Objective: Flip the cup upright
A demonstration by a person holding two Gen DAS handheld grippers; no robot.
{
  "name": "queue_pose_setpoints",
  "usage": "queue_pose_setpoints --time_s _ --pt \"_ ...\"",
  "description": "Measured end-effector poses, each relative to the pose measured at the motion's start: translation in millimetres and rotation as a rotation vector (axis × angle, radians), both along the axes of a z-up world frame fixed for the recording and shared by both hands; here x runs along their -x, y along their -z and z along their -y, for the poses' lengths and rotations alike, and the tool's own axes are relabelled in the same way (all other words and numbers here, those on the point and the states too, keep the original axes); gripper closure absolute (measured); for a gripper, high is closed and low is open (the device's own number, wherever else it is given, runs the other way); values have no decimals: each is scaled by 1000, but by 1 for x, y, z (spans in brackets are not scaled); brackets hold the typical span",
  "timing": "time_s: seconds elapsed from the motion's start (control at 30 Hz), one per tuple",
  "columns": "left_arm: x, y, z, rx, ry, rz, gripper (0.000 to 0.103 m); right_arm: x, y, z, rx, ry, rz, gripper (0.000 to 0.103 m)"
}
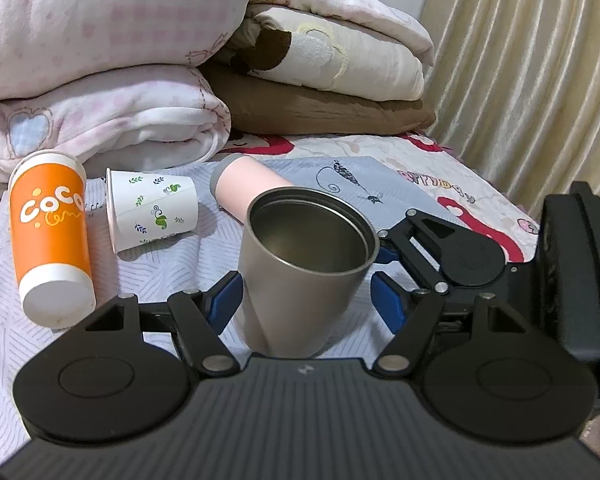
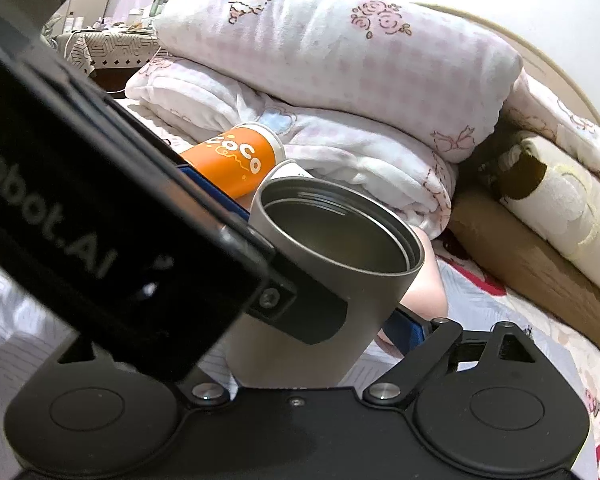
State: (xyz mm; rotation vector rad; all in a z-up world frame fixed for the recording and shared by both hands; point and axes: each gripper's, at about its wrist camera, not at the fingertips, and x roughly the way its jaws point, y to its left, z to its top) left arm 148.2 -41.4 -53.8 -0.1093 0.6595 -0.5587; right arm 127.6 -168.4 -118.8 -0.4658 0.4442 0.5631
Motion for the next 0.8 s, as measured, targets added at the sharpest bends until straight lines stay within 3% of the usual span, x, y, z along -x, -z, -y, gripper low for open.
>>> queue_pose_setpoints --time_s 0.17,0.3,0.43,0.63,0.8 --pt "13 -9 -6 15 -10 -18 31 2 -5 4 3 31 -63 8" --pt "26 -22 -13 15 -17 -47 30 12 -18 11 44 94 -166 8" --pt "41 -42 -23 10 -53 -78 29 29 -43 30 -48 135 -246 8" --pt "71 -81 -34 -48 -163 -79 29 67 -83 53 -204 189 -231 8" --pt "102 -104 -36 -121 -225 -105 26 102 -112 77 -299 242 -155 8"
